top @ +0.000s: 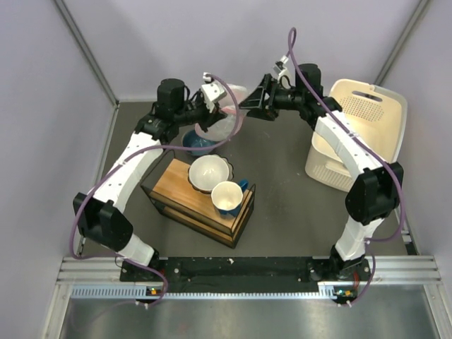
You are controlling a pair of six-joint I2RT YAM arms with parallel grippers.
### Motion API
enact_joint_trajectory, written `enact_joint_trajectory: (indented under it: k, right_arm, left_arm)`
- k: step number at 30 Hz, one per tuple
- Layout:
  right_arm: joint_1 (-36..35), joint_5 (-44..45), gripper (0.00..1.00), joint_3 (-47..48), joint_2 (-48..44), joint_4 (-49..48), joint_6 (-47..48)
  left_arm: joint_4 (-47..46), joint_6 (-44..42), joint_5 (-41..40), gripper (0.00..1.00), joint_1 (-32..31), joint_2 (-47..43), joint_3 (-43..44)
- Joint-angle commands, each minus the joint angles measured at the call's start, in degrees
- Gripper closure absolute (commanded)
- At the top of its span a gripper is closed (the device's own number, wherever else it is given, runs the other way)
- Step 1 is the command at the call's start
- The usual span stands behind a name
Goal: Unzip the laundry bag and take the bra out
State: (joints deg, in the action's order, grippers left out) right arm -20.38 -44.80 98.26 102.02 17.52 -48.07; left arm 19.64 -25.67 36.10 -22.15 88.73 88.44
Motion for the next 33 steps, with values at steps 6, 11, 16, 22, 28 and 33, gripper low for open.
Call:
enact_joint_trajectory:
  k: [6, 11, 16, 22, 28, 33]
  right_arm:
    - [0.6, 13.8, 0.11, -3.2, -15.6, 6.7, 23.4]
    - [0.4, 9.8, 0.09, -10.2, -19.1, 6.7, 31.1]
    - [0.5, 4.6, 0.05, -13.8, -19.3, 4.0, 30.6]
    - [0.5, -3.9, 0.01, -14.2, -16.5, -2.1, 27.3]
    - [0.5, -5.6, 0.01, -10.8, -12.2, -8.8, 22.9]
    - [0.9, -5.2, 0.01, -8.2, -8.7, -13.8, 18.2]
  left_arm:
    - [-13.0, 28.3, -13.2, 1.0, 2.1, -4.7, 3.6]
    - [-13.6, 47.3, 2.4, 1.0, 8.5, 1.5, 12.4]
    - [-26.0, 67.0, 13.5, 1.0, 12.0, 6.6, 12.5]
    - [-30.3, 73.7, 19.3, 1.0, 12.2, 8.5, 12.6]
    - [-28.6, 74.3, 20.3, 1.0, 12.2, 8.0, 13.2]
    - [-30.8, 77.5, 22.3, 1.0, 12.2, 8.6, 13.2]
